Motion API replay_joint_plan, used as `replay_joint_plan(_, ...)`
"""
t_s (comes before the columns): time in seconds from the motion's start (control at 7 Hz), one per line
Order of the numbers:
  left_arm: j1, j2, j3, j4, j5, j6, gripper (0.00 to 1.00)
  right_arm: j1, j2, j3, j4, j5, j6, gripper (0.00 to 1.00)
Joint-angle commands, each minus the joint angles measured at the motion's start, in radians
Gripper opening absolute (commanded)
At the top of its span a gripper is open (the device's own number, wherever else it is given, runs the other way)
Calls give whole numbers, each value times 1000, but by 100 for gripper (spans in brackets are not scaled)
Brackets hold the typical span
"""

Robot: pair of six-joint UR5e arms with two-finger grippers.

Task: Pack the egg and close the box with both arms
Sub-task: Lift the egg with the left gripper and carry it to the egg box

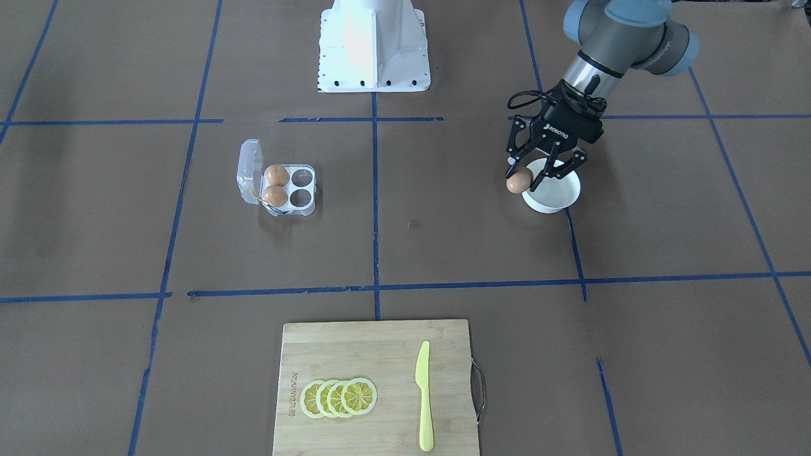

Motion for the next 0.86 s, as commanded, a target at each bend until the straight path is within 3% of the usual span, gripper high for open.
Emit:
replay_joint_plan(0.0,14,-137,95,-197,47,1,0,0,1,-2,0,-1,0,100)
replay_joint_plan(0.14,44,-192,177,-352,52,0,0,0,1,-2,-2,-1,0,100)
replay_joint_plan(0.43,141,-245,193,-376,133,54,0,0,1,-2,-2,-1,0,100)
replay_joint_plan(0.71,244,-321,250,-405,208,246,0,0,0,-2,0,-1,0,100)
